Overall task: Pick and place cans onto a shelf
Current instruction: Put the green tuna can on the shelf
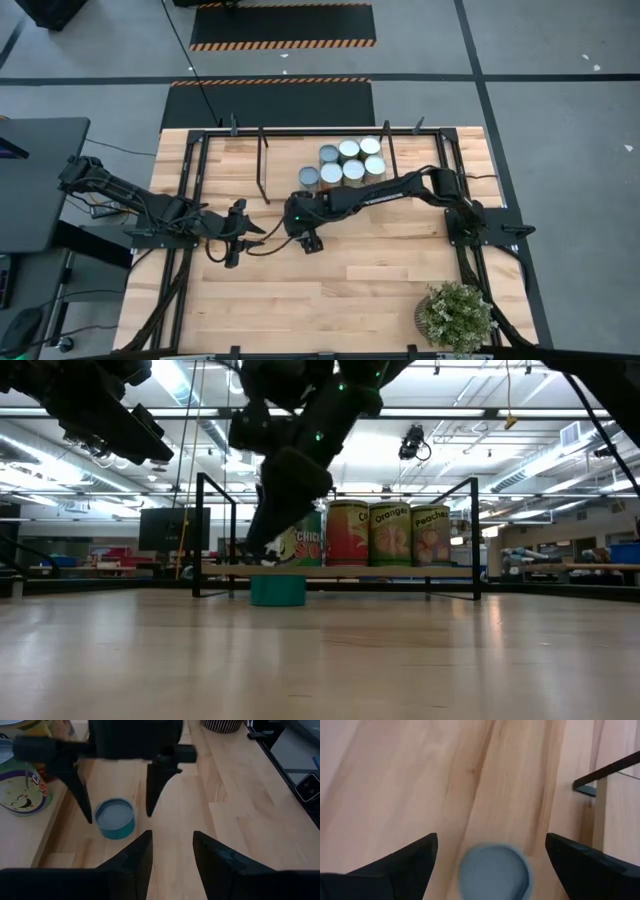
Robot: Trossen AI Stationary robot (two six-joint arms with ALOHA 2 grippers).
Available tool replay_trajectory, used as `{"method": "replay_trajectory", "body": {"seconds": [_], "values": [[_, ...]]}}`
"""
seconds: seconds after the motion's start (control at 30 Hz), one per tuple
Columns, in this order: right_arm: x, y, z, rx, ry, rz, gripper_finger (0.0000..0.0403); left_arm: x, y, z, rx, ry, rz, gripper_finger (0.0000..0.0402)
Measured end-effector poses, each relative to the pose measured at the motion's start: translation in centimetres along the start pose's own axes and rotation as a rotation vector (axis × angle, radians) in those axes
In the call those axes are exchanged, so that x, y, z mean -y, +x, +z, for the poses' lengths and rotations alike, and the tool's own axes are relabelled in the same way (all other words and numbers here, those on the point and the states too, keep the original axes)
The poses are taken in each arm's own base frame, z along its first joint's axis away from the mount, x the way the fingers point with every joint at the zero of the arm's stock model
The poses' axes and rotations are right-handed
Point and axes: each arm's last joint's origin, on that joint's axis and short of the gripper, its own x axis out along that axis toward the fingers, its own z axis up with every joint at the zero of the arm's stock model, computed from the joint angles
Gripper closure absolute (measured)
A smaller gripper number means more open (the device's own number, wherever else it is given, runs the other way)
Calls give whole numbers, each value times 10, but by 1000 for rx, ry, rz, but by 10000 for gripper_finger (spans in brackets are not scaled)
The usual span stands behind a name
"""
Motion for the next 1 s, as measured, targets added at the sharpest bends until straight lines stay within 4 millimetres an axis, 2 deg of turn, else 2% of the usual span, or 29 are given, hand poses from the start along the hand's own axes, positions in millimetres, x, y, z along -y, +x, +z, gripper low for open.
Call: {"method": "replay_trajectory", "body": {"seconds": [0.23, 0.73, 1.0], "values": [[11, 4, -8, -39, 35, 45, 25, 0, 0, -1, -8, 3, 2, 255], [4, 20, -30, -94, 5, 18, 26, 0, 0, -1, -10, 4, 2, 255], [2, 24, -36, -112, -24, 17, 59, 0, 0, -1, -10, 3, 2, 255]]}}
